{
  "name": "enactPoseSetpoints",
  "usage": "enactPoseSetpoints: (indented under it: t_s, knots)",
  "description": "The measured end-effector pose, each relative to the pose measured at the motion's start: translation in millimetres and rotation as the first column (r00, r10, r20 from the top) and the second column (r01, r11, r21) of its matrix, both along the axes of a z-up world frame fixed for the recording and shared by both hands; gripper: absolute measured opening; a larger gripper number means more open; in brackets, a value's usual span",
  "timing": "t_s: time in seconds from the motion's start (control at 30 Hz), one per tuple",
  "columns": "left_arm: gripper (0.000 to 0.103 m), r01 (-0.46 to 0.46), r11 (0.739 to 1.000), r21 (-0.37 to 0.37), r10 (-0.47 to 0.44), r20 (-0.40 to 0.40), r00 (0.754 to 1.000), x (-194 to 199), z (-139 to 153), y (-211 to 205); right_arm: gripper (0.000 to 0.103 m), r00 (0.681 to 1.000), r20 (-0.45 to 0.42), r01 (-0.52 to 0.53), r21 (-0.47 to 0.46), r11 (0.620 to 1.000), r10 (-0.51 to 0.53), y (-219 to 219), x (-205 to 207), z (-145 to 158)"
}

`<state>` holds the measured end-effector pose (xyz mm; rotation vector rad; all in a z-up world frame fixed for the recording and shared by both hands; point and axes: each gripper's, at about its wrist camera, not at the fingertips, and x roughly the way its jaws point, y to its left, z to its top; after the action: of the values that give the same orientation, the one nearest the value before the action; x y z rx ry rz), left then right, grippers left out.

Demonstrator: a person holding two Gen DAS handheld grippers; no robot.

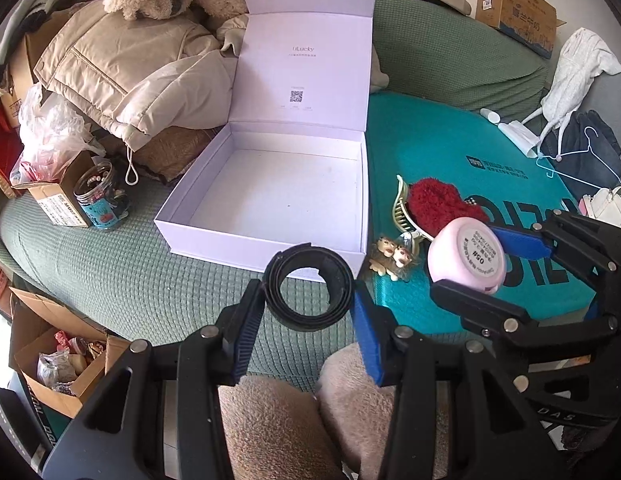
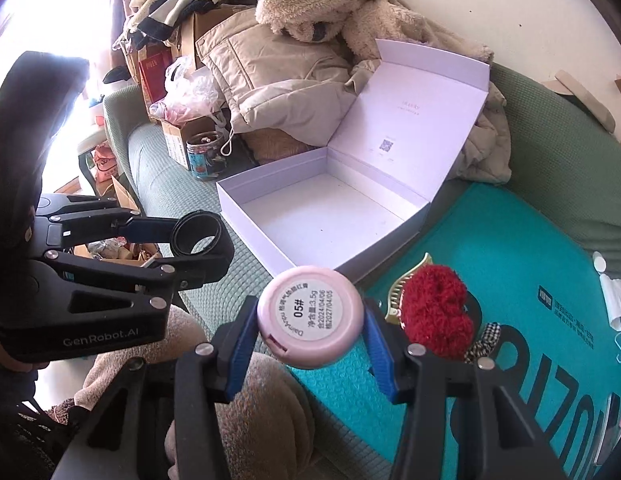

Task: Organize objects
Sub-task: 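Lift both held items and carry them over the open white box, then lower both items into the box and open both tools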

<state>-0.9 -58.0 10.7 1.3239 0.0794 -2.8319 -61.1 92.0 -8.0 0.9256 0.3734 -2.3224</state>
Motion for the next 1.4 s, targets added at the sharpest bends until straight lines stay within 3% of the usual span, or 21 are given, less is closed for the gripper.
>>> enactPoseSetpoints:
  t_s: [0.47,0.87,1.4]
  knots:
    - [0.042,-0.036,0.999,0.009,0.036,0.018,0.999,-47,-6,-30,0.051,1.0,0.007,-0.025,-0.003,1.0,0.025,-21,-46,2]
    - [0.042,-0.034,0.999,0.031,0.033,0.037,0.999,-113,-23,-48,0.051,0.999,-0.008,-0.037,0.014,0.999,0.037,-35,-102,-1]
    - [0.042,-0.044,0.999,0.0,0.044,0.024,0.999,-194,-33,-81,0.051,0.998,-0.053,-0.043,0.037,0.998,0.045,-66,-170,-1]
